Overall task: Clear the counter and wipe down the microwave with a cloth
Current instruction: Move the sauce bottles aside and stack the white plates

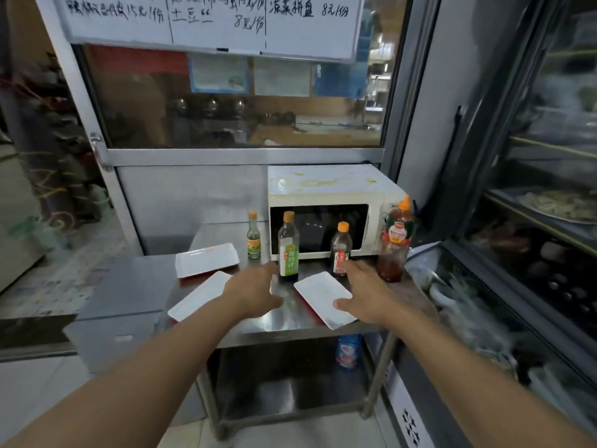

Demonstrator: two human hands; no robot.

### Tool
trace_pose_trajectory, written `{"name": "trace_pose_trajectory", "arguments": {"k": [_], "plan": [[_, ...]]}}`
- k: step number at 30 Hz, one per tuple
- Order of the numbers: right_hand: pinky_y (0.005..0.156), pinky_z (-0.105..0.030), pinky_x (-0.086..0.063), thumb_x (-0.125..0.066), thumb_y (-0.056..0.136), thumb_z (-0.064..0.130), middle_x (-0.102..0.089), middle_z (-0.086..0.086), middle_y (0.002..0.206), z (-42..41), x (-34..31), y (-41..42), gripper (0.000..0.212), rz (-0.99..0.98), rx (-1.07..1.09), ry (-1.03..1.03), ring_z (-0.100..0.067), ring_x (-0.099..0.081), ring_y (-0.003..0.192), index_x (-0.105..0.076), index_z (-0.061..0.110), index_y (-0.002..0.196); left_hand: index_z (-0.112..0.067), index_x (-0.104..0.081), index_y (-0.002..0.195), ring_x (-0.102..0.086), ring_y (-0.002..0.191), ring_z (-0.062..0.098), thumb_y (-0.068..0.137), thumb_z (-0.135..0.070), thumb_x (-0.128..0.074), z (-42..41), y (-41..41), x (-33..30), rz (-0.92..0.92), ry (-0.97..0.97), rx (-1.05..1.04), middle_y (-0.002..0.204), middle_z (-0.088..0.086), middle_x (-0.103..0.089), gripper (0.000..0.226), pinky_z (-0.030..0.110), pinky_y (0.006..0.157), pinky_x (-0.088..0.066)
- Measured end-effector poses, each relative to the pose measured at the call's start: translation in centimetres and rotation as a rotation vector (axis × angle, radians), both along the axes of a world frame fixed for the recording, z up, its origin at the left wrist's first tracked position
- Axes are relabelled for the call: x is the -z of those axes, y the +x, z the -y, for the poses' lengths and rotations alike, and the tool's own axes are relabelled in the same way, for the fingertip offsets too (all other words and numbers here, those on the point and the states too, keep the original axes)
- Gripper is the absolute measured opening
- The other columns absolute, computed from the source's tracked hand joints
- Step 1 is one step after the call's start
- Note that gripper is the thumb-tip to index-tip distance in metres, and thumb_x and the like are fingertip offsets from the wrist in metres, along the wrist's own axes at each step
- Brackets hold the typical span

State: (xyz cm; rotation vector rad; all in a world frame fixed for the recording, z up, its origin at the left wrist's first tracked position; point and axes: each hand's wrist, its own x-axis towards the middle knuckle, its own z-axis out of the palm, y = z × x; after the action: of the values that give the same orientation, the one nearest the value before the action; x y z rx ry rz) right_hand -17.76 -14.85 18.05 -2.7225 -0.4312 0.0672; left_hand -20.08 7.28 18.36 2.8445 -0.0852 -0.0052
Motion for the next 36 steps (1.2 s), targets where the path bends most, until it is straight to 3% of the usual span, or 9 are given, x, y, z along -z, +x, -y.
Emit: {"name": "trace_pose_trajectory", "arguments": {"k": [11,17,23,29,36], "plan": [[0.109,-0.037,-0.034,-0.071,0.078,0.033,-0.037,-0.011,0.143,4.8,1.7,9.0,0.080,0.028,0.188,0.060,-0.027,-0.034,0.133,-0.028,0.014,0.143,-0.021,-0.041,0.135,-0.053,0.118,0.023,0.080,-0.037,-0.067,4.1,13.0,1.7,-0.026,0.012,0.147,0.132,0.004,-0.054,0.063,0.037,0.096,-0.045],[0.114,-0.040,-0.028,-0.070,0.080,0.031,-0.026,-0.009,0.152,9.5,2.7,15.3,0.090,0.069,0.258,0.129,-0.028,-0.026,0.140,-0.015,0.015,0.150,-0.022,-0.042,0.133,-0.054,0.117,0.025,0.079,-0.038,-0.068,8.0,19.0,3.2,-0.048,0.010,0.149,0.131,0.003,-0.056,0.062,0.038,0.093,-0.047],[0.105,-0.040,-0.038,-0.076,0.074,0.027,-0.044,-0.014,0.134,13.5,4.5,22.9,0.081,0.145,0.428,0.228,-0.031,-0.038,0.127,-0.031,0.012,0.140,-0.022,-0.041,0.131,-0.056,0.114,0.022,0.077,-0.034,-0.070,10.9,24.7,4.4,-0.034,-0.045,0.110,0.127,0.003,-0.057,0.063,0.036,0.089,-0.050],[0.110,-0.041,-0.028,-0.082,0.068,0.032,-0.031,-0.015,0.145,15.7,7.2,28.5,0.103,0.172,0.550,0.283,-0.032,-0.025,0.136,-0.018,0.008,0.145,-0.019,-0.038,0.133,-0.053,0.118,0.024,0.077,-0.033,-0.071,12.1,27.9,6.3,-0.058,-0.062,0.029,0.131,0.006,-0.053,0.066,0.042,0.093,-0.048],[0.112,-0.042,-0.026,-0.087,0.062,0.030,-0.021,-0.013,0.152,16.3,10.3,32.2,0.121,0.122,0.645,0.541,-0.031,-0.022,0.141,-0.006,0.012,0.150,-0.017,-0.034,0.137,-0.051,0.120,0.025,0.078,-0.031,-0.071,12.0,29.8,8.5,-0.067,-0.046,-0.027,0.134,0.007,-0.051,0.071,0.043,0.094,-0.047]]}}
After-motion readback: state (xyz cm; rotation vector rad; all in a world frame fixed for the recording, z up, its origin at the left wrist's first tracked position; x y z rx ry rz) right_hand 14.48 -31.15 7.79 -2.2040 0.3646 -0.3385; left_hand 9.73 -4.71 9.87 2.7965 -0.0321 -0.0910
